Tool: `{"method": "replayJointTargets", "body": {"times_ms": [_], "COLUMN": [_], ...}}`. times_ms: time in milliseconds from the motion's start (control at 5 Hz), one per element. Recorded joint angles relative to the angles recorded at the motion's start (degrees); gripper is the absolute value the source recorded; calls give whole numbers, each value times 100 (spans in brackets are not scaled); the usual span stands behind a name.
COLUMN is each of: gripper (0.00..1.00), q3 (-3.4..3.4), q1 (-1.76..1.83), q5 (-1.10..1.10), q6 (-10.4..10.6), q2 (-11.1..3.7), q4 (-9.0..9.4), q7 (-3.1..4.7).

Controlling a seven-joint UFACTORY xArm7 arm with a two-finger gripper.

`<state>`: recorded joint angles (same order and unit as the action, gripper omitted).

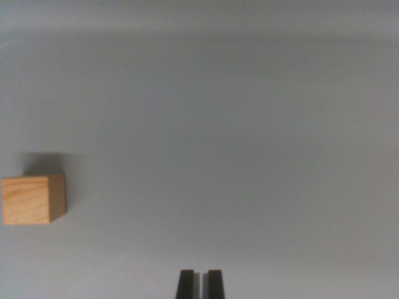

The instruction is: Push wooden cube

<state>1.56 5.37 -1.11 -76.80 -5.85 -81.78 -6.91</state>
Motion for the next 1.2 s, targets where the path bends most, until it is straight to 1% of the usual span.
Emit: {"method": "replayJointTargets", "body": {"times_ms": [200,400,600,800,1000,1200], "gripper": [0,0,0,0,0,0], "q3": [66,66,134,134,204,204], "q1": [89,89,181,181,276,276], "q5": [-35,-35,-73,-73,-110,-110], "q6": [251,251,514,514,783,783], "q2": [-130,-130,-267,-267,-406,-406], "q4": [160,160,328,328,499,499], "q7": [-164,-164,-335,-335,-510,-510]}}
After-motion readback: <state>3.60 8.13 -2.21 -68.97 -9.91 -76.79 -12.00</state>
